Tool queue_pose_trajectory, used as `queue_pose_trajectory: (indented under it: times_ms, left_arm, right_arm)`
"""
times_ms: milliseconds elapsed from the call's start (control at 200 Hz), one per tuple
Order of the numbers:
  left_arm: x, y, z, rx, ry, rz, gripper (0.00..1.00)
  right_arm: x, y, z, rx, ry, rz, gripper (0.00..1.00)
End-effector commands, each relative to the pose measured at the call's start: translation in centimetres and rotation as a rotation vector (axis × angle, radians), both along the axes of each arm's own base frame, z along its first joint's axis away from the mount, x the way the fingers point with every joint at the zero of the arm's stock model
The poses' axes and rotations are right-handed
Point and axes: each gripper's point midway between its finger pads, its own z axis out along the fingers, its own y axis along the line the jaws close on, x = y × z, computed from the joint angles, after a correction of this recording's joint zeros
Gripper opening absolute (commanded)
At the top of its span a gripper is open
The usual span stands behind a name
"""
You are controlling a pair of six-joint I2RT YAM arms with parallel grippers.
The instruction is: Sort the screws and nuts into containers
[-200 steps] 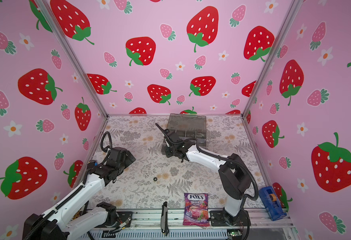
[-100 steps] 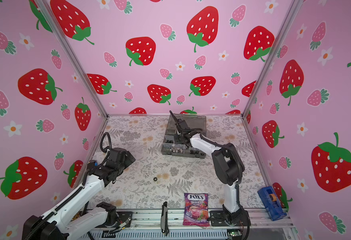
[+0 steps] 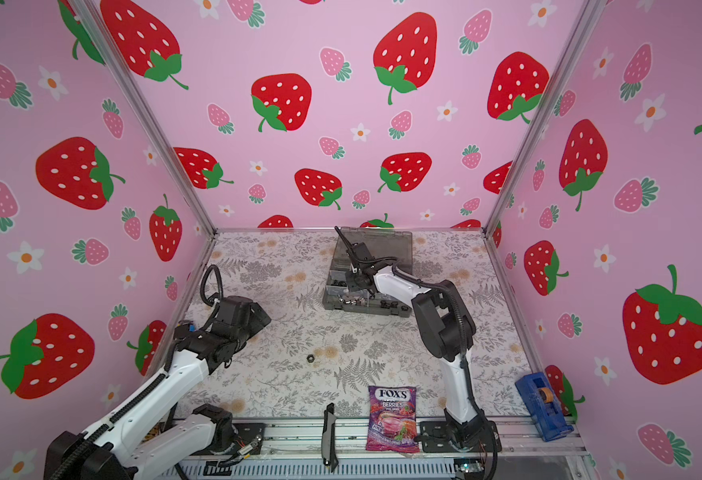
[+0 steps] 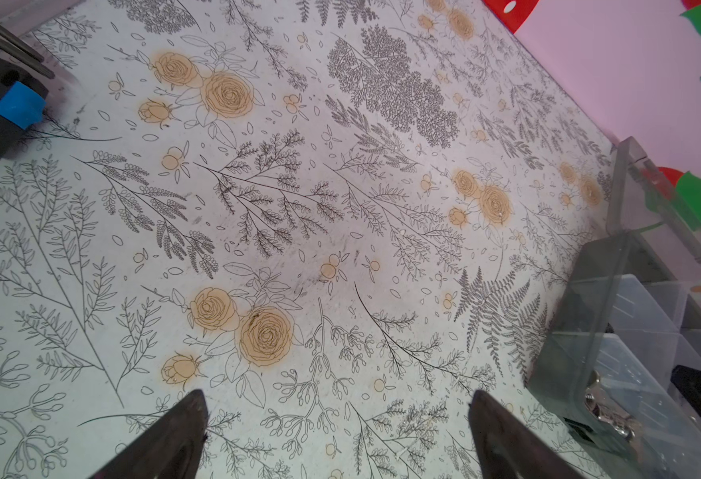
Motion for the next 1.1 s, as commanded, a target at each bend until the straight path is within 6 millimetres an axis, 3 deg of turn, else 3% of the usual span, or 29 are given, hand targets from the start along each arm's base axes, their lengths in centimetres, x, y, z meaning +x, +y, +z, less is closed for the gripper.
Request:
queue_pose_trajectory:
  times_ms: [0,210,395,525,625,765,1095]
  left_arm:
    - [-0.4,0.5,0.2,0.008,-0.006,0.020,0.99]
    - [-0.4,0.6,0.3,0.008,-0.009,0.020,0.99]
    - [-0.4,0.4,0.3,-0.002,-0.009,0.014,0.99]
    - [-0.6,0.4,0.3,-0.006,-0.012,0.016,1.00]
    - [-0.7,0.6,0.4,-0.003,-0.019,0.023,1.00]
    - [-0.9,0.9,0.5,0.005,-0.019,0.031,0.99]
    - [-2.0,2.3,0.5,0.035,-0.033,0.077,0.99]
  right_arm:
    - [0.3,0.0,1.1,-0.003,-0.016,0.001,0.33]
    - [-0.3,-0.4,2.8,0.018,-0.046,0.005,0.36]
    - [-1.9,-0.5,5.6,0.060,-0.089,0.029,0.38]
    - [-4.0,-0.2,7.7,0.078,-0.129,0.058,0.41]
    - [-6.7,0.6,8.6,0.090,-0.146,0.104,0.43]
    - [-10.6,1.9,8.3,0.068,-0.132,0.168,0.46]
    - [-18.4,5.2,5.0,0.045,-0.007,0.310,0.50]
